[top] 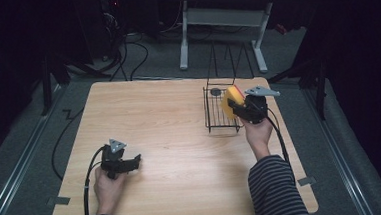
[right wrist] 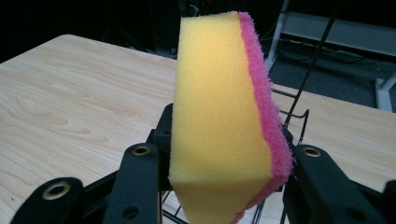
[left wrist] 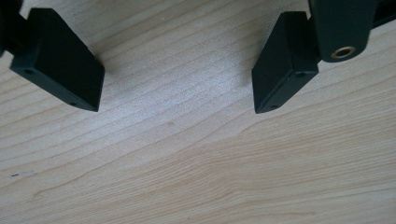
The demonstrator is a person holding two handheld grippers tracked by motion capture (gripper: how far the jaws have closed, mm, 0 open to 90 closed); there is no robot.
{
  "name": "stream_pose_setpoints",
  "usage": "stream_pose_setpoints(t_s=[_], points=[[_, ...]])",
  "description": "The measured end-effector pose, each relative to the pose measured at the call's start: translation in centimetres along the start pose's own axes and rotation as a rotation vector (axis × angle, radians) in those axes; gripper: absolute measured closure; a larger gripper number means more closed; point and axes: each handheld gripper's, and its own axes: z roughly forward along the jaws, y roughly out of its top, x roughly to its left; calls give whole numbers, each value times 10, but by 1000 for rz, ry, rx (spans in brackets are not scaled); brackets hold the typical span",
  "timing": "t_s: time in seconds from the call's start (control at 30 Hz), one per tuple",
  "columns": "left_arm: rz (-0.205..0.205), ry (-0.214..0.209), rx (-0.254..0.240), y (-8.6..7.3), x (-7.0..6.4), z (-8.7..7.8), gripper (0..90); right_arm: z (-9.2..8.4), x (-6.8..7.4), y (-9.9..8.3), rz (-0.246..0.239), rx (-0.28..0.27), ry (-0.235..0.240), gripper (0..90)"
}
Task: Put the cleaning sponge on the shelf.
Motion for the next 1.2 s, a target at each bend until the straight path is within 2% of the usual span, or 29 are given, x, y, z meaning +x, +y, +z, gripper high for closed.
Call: stream_pose_setpoints(t_s=[0.2,0.4,0.47,0.63,0.83,1.2], points=[[0,0,0,0,0,0,178,14,4,-3,-18,36,-16,607],[0,0,0,0,0,0,177,23,4,-7,-12,61,-19,606],[0,0,0,0,0,0,178,28,5,-9,-28,80,-31,606],[1,0,1,0,0,0,178,37,4,-12,-21,102,-38,606],[1,0,1,0,0,0,177,44,6,-13,2,110,-27,602],[1,0,0,0,0,0,177,56,10,-15,-7,139,-37,602]])
